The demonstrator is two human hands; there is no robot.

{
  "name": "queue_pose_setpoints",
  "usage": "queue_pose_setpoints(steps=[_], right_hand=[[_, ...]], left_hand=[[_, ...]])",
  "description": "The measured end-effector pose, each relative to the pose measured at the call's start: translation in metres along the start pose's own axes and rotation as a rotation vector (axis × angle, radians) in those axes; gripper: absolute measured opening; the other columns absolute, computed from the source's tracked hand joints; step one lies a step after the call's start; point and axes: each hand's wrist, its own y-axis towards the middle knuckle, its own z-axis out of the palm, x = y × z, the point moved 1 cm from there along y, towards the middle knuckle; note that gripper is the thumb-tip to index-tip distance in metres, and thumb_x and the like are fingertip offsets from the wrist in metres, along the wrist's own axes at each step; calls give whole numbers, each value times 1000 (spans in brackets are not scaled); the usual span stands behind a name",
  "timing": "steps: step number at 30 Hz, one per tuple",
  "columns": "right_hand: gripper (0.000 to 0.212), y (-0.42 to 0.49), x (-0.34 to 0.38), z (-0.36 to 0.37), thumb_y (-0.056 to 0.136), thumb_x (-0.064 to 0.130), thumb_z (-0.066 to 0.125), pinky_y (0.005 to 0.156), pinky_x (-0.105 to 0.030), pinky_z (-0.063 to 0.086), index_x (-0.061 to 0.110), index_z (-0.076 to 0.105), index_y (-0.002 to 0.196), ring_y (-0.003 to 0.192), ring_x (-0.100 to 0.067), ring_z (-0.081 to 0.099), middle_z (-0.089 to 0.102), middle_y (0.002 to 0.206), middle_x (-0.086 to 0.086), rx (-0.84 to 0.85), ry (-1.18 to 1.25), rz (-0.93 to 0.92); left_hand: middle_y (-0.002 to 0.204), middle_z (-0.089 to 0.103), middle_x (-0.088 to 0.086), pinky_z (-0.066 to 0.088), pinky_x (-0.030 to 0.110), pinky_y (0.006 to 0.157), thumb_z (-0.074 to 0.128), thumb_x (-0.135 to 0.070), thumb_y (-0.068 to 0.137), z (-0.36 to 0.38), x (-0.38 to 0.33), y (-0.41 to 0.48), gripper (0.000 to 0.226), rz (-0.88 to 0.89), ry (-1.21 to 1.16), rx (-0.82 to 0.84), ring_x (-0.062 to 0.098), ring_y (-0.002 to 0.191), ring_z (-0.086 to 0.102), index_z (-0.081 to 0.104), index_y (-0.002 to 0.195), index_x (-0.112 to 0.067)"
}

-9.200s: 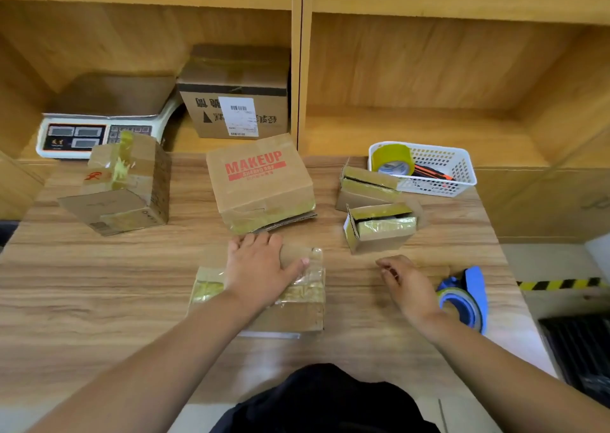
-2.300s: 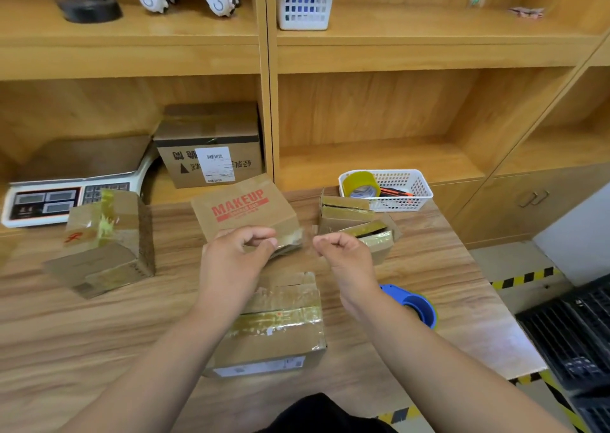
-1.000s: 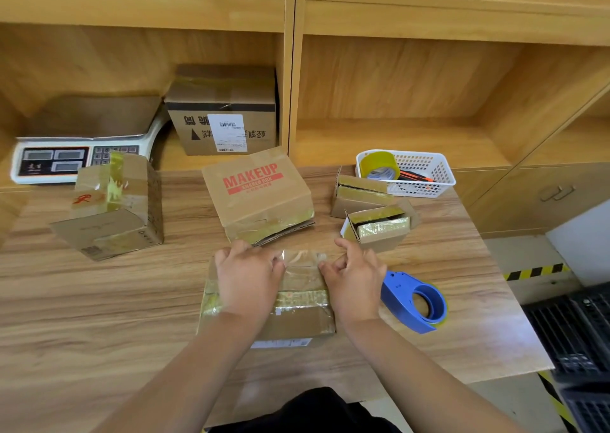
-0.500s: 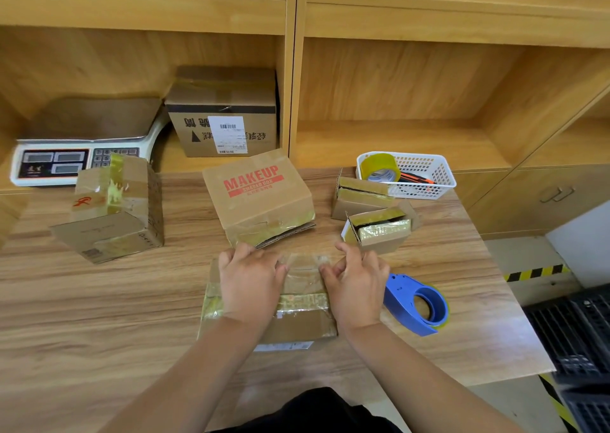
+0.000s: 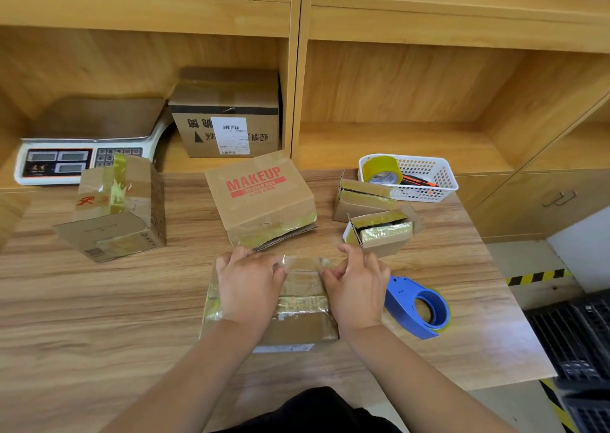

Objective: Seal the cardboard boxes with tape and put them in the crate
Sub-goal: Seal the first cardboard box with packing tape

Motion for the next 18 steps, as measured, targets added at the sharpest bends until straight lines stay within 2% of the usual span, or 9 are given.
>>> queue_pose_setpoints(steps=[3, 7, 13, 16, 18], right_hand=[[46, 1, 0, 1, 77, 33, 74, 80, -29, 21, 22, 57, 119, 92, -18, 49, 58, 65, 12, 26, -22, 15], [47, 2, 2, 0, 76, 31, 74, 80, -30, 22, 20, 58, 119, 91, -18, 50, 58, 64, 11, 26, -46, -3], [46, 0, 4, 0, 70, 23, 78, 77, -37, 33, 13, 63, 112, 84, -22, 54, 59, 59, 5, -13, -116, -79], [46, 0, 6, 0, 67, 22, 80, 74, -38, 37, 12, 64, 109, 80, -23, 56, 59, 57, 4, -21, -162, -110], [46, 1, 7, 0, 63, 20, 83, 70, -37, 40, 10, 65, 104, 76, -23, 57, 57, 52, 5, -43, -182, -140]], left_hand=[[53, 59, -11, 15, 32, 69, 79, -29, 71, 1, 0, 1, 18, 12, 28, 17, 19, 75, 54, 67, 59, -23], [47, 54, -11, 20, 33, 69, 83, -30, 65, -1, -1, 1, 31, 37, 70, 43, 19, 71, 54, 56, 50, -24], [46, 52, -11, 22, 34, 69, 86, -28, 59, 0, -3, 1, 32, 64, 113, 41, 20, 68, 54, 56, 49, -24], [46, 51, -10, 23, 34, 70, 85, -27, 58, 1, -3, 3, 32, 72, 115, 29, 20, 68, 54, 55, 48, -24], [51, 54, -8, 24, 34, 69, 86, -27, 56, 2, -2, 2, 27, 79, 109, 6, 22, 69, 53, 61, 50, -23]])
